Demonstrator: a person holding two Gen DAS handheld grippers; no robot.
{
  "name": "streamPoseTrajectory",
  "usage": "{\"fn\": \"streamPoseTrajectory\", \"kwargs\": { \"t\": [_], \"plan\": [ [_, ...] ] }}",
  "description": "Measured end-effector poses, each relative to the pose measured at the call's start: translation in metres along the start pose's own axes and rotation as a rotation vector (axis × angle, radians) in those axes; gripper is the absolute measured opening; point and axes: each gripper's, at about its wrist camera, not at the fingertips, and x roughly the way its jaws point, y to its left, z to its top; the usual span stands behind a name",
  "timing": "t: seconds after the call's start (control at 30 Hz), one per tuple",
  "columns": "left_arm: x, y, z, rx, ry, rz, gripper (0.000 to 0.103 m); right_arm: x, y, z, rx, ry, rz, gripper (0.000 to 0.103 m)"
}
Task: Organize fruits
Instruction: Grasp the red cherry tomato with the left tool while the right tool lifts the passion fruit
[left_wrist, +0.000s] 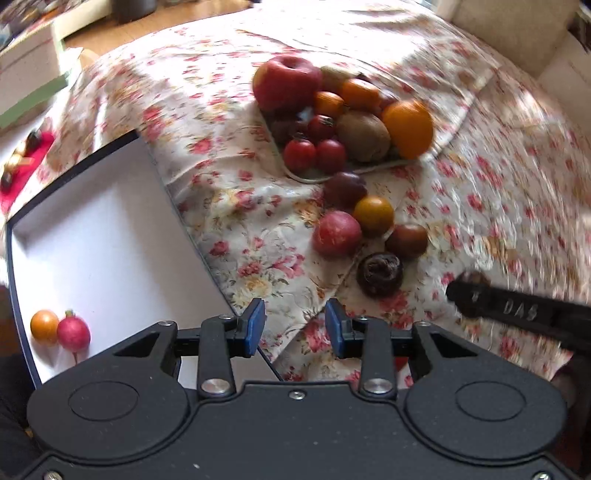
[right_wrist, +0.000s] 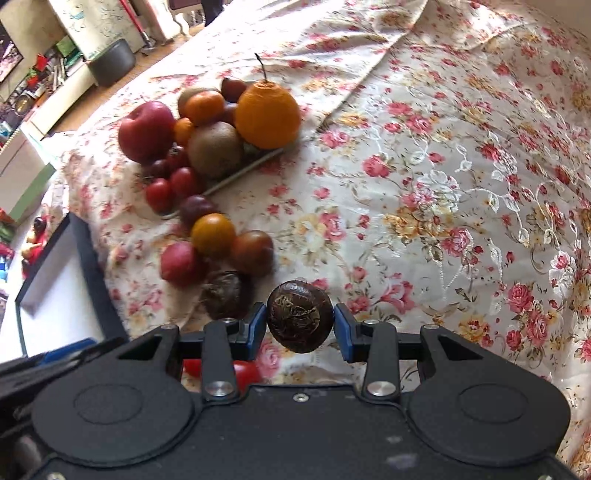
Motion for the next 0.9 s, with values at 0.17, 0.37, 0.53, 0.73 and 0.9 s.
{"fn": "streamPoseTrajectory", "kwargs": {
  "t": [0.17, 0.37, 0.53, 0.73, 0.9],
  "plan": [
    [0.015, -0.025, -0.01, 0.121, 0.04, -0.054, 0.043, -0.012, -0.004, 0.0, 0.0, -0.036, -0.007, 0.041],
    [0.035, -0.04, -0.011, 0.117, 0.064, -0.014, 0.044, -0.015, -0.013, -0.002, 0.01, -0.046, -0.011, 0.041],
    [0.044, -0.035, -0.01, 0.075, 0.061, -0.041, 0.052, -0.014, -0.015, -0.003, 0.016, -0.044, -0.008, 0.041],
    [0.053, -0.034, -0.008, 0.026, 0.053, -0.067, 0.052, -0.013, -0.014, -0.005, 0.006, -0.044, 0.006, 0.041],
    [0.061, -0.034, -0.006, 0.008, 0.067, -0.07, 0.05, -0.013, -0.015, -0.006, 0.011, -0.041, 0.009, 0.041]
  ]
}}
